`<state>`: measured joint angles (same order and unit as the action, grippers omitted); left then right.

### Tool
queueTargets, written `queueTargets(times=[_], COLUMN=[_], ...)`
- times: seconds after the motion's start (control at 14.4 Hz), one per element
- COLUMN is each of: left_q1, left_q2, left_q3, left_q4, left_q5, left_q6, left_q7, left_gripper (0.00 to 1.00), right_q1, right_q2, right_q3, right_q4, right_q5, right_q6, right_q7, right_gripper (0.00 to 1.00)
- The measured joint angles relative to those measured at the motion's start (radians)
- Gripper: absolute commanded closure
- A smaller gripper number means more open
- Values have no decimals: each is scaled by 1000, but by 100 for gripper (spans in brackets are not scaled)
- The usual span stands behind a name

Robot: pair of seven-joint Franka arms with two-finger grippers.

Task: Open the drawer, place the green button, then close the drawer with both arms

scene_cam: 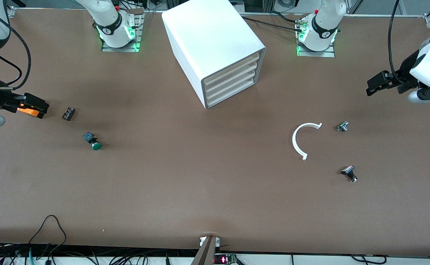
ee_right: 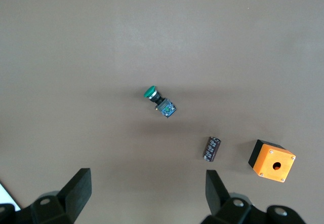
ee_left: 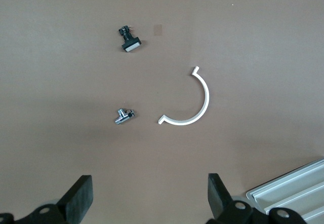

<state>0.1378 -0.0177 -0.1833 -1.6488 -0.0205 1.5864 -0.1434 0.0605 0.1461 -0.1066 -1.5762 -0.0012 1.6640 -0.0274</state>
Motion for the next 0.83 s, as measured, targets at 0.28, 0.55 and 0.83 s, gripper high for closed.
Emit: queueTargets(times=[0.28, 0.55, 0.83], left_q1=[0, 0, 0], left_q2=[0, 0, 0], left_q3=[0, 0, 0], left_q4=[0, 0, 1], left_q5=[0, 0, 0], left_q6=[0, -1, -5], left_q7=[0, -1, -1], left_gripper=[0, 0, 0], right_q1=[0, 0, -1], right_q2=[29, 57, 79], right_q3=[0, 0, 0], right_q4=[-1, -1, -1], right_q5=[0, 0, 0], right_q6=[0, 0, 7], right_q7=[-3, -18, -66], right_gripper=[0, 0, 0])
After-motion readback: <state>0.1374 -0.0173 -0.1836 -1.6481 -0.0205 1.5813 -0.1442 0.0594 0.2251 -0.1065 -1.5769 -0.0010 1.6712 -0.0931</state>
